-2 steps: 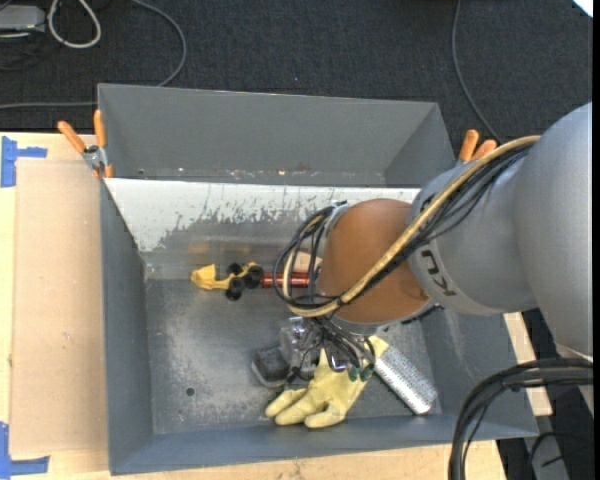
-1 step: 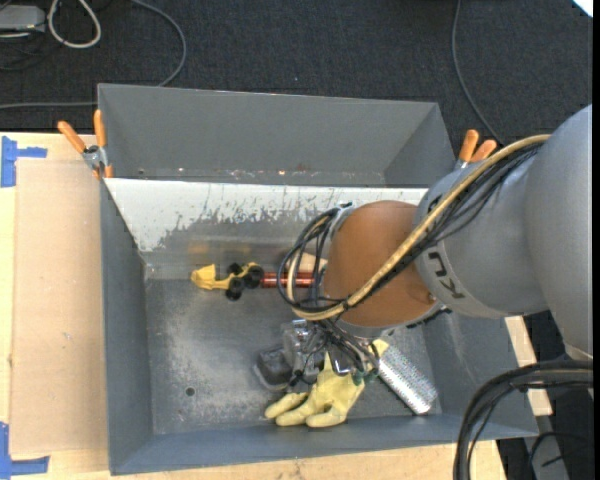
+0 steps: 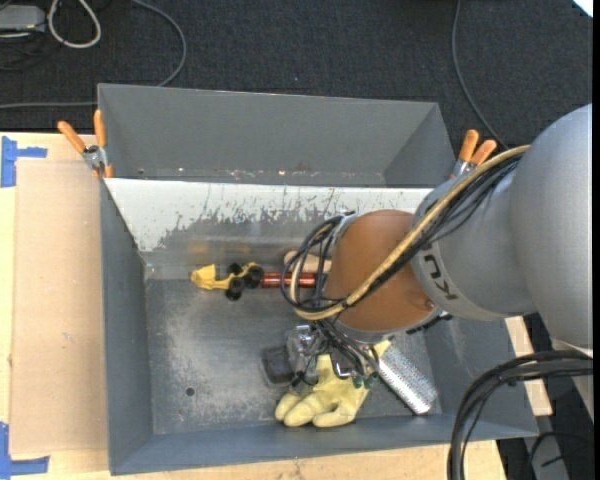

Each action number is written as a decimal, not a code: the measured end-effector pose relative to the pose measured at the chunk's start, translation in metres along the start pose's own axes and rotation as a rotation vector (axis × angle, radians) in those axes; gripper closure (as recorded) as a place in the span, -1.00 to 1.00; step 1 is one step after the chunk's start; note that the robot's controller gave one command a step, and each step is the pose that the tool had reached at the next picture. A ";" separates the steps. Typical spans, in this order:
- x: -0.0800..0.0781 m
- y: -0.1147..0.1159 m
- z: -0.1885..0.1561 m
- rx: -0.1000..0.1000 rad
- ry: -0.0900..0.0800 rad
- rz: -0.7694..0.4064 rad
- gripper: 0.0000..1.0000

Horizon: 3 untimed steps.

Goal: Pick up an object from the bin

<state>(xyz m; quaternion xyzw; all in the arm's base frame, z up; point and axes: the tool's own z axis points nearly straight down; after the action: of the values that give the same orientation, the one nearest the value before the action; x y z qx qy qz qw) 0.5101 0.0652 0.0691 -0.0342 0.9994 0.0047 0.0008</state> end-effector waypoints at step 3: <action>-0.005 0.023 -0.007 -0.001 -0.003 -0.391 1.00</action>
Offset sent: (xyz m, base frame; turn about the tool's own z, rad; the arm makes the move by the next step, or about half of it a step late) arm -0.0001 -0.0084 0.0009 -0.0147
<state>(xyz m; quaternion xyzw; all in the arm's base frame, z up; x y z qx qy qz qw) 0.5135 0.0885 0.0765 -0.2275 0.9738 0.0048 0.0031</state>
